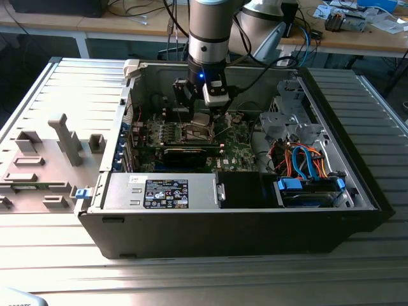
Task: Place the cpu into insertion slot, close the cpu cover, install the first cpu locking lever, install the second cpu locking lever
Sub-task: 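Place the cpu into insertion slot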
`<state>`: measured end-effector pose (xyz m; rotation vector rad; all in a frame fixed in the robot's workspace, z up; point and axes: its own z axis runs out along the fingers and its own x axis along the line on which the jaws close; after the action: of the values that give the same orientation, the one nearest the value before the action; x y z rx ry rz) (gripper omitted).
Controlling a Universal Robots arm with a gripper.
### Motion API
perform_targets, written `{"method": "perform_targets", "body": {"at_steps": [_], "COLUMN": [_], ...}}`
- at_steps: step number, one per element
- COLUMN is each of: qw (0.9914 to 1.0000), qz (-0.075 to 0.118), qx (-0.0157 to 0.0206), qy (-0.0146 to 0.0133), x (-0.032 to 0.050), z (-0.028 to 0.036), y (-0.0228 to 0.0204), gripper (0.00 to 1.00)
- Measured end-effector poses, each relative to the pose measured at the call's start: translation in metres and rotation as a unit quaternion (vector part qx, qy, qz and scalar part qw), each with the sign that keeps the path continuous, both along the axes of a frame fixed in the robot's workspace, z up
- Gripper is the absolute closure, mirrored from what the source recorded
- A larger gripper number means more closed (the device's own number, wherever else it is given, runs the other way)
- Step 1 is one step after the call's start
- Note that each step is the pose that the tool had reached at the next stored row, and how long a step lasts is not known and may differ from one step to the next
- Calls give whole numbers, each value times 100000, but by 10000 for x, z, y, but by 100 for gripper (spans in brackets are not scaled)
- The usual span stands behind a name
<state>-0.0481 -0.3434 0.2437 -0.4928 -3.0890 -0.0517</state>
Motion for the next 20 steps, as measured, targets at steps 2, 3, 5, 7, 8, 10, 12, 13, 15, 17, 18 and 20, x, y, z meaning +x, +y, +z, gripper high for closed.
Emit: {"method": "perform_targets", "body": {"at_steps": [2, 3, 5, 7, 8, 10, 12, 13, 15, 17, 18, 20], "qw": [99999, 99999, 99995, 99992, 99991, 99987, 99984, 99982, 99977, 99970, 99966, 99958], "qz": [-345, -511, -956, -1241, -1334, -1583, -1811, -1909, -2157, -2434, -2594, -2907], "qx": [-69, -88, -103, -102, -98, -100, -100, -104, -108, -114, -122, -125], "qy": [-1, 0, 0, -1, 0, -1, 1, 1, 0, -1, 2, 3], "x": [0, 0, 0, 0, 0, 0, 0, 0, 0, 0, 0, 0], "z": [0, 0, 0, 0, 0, 0, 0, 0, 0, 0, 0, 0], "y": [0, 0, 0, 0, 0, 0, 0, 0, 0, 0, 0, 0], "gripper": [46, 46, 46, 46, 46, 46, 46, 46, 46, 46, 46, 46]}}
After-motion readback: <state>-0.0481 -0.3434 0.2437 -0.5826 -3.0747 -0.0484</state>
